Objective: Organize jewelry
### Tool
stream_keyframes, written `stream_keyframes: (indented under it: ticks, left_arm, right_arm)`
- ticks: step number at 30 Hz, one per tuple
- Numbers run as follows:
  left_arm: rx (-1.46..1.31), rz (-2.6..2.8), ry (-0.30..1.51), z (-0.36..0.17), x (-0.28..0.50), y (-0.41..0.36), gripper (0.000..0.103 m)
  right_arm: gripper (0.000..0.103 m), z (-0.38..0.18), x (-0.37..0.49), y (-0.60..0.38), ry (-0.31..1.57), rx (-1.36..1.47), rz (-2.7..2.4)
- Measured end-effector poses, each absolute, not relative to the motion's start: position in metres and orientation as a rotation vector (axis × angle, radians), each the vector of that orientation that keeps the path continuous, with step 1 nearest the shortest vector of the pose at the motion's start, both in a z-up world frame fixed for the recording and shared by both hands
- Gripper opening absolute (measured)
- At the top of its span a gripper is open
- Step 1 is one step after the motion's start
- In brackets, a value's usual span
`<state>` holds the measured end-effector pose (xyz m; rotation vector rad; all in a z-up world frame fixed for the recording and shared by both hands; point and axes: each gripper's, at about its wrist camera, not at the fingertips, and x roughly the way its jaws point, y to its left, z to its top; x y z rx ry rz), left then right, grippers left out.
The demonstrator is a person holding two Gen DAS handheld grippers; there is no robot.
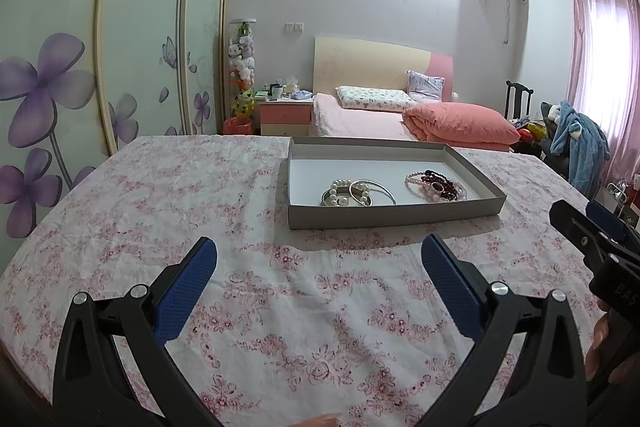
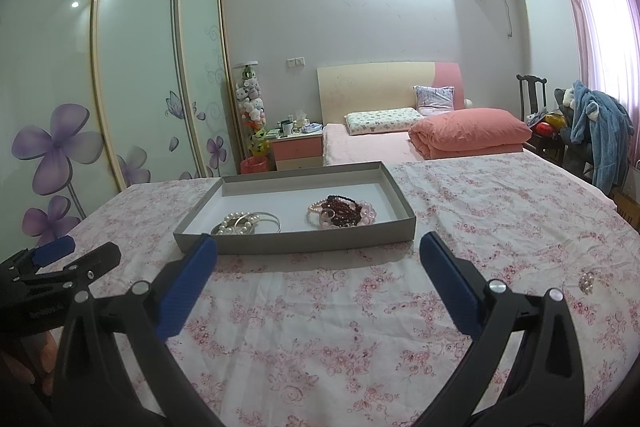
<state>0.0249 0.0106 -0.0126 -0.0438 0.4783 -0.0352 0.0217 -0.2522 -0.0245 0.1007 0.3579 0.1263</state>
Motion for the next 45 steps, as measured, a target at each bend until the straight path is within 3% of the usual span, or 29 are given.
stream_keyframes:
  ticks: [45]
  left_arm:
    - [-0.044, -0.041, 0.496, -0.015, 0.0242, 0.005, 0.101]
  right_arm:
    - [0.099, -0.0279, 0.0211, -0.2515, 0.362, 0.11, 0.12]
